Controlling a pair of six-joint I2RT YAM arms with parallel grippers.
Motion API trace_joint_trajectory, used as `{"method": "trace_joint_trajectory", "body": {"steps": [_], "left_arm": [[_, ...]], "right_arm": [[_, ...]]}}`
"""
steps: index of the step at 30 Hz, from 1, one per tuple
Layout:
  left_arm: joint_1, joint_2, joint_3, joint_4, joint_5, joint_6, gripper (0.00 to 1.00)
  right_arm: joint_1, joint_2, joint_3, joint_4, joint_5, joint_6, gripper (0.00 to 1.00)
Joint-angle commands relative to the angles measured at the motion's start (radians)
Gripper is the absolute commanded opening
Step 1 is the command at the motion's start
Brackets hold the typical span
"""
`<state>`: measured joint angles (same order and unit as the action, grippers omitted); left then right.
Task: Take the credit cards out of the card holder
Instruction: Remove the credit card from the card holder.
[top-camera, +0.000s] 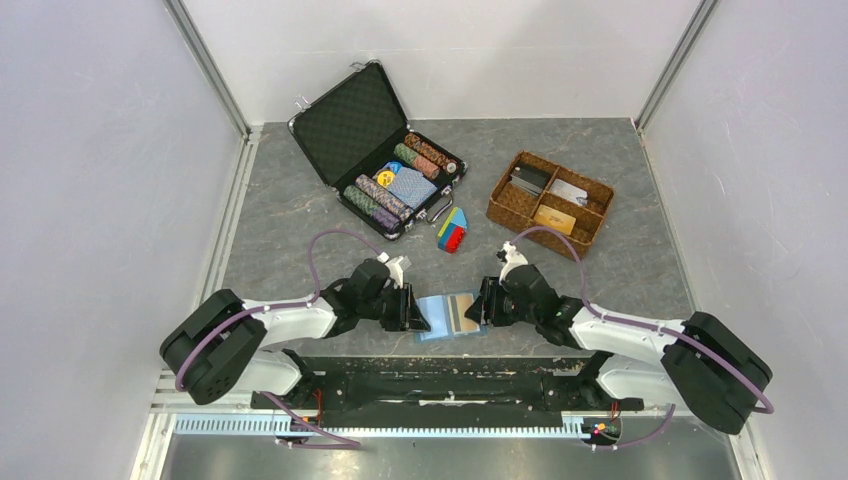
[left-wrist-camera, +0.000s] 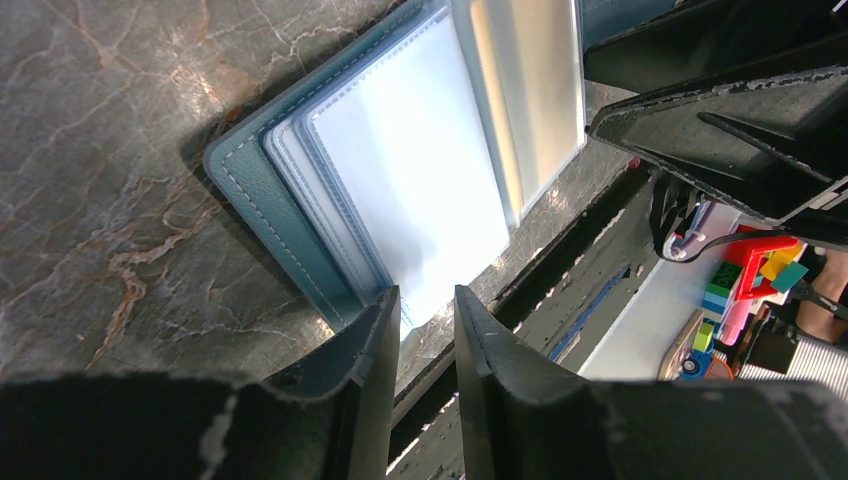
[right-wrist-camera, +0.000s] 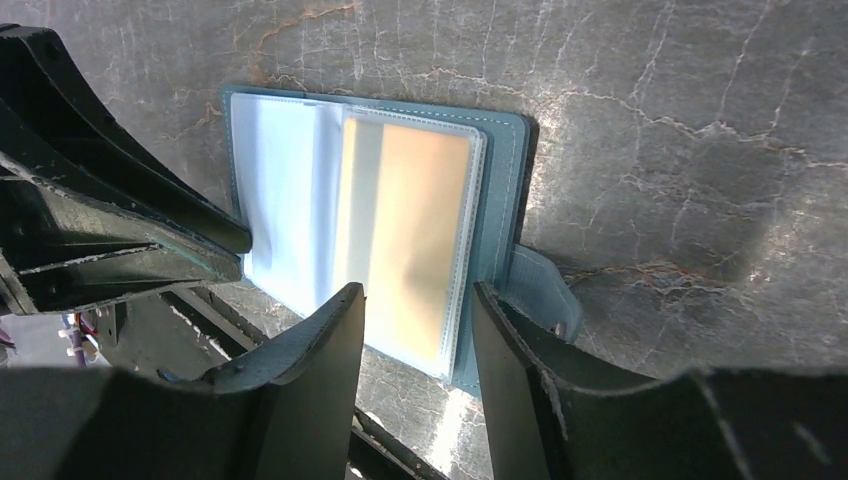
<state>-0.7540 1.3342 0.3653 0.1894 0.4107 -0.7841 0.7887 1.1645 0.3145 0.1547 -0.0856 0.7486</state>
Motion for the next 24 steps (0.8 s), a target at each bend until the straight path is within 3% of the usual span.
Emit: {"method": "trace_joint_trajectory", "body": {"steps": [1,14,18,24], "left_arm": [[0.001,0.010,-0.019,-0.019,-0.039,-0.012,0.35],[0.000,0.018,-0.013,-0.018,-0.036,-0.014,0.35],[-0.001,0.023,-0.011,-0.018,-0.035,-0.012,0.35],[-0.001,0.025,-0.011,-0.018,-0.033,-0.012,0.35]], "right_arm": [[-0.003,0.029,0.022,-0.003,0.015,-0.019,0.47],[-0.003,0.035,0.015,0.079,-0.045,-0.015,0.45],[-0.002,0.012,0.018,0.081,-0.041,-0.020,0.41],[-0.005,0.008,0.022,0.093,-0.059,-0.021,0.26]]}}
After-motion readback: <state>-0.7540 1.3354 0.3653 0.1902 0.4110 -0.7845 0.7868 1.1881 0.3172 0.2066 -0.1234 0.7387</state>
